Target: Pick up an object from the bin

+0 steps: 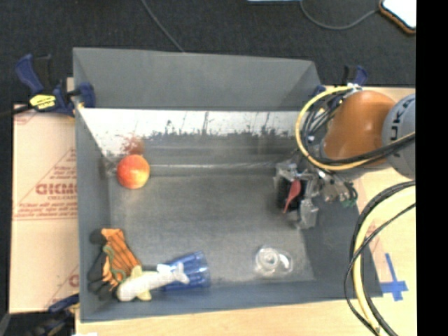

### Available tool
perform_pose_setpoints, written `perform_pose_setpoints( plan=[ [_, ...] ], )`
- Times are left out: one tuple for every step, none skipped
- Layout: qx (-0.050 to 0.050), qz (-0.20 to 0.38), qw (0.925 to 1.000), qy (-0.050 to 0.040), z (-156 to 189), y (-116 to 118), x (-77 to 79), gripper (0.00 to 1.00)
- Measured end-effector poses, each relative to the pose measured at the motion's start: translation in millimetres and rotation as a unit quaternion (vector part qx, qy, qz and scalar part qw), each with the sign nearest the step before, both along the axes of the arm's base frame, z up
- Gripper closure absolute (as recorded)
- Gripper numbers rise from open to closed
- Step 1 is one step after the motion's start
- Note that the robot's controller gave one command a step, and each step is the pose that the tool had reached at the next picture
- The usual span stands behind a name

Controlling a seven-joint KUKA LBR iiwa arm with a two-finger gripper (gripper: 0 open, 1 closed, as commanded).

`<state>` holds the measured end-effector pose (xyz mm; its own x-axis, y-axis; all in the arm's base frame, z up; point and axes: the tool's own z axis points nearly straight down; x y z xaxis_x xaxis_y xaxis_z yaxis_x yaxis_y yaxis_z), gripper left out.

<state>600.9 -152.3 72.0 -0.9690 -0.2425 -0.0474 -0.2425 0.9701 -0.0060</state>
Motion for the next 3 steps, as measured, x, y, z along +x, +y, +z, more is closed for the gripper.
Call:
perform_pose_setpoints(
  plan=[
    [0.001, -0.018, 0.9998, -0.0002, 178, -2, -2.2, 1.0],
    [0.001, -0.021, 0.9998, -0.0021, 190, -1, -1.8, 1.0],
    [0.005, -0.118, 0.993, -0.0047, 153, 20, -51.2, 1.0]
  ],
)
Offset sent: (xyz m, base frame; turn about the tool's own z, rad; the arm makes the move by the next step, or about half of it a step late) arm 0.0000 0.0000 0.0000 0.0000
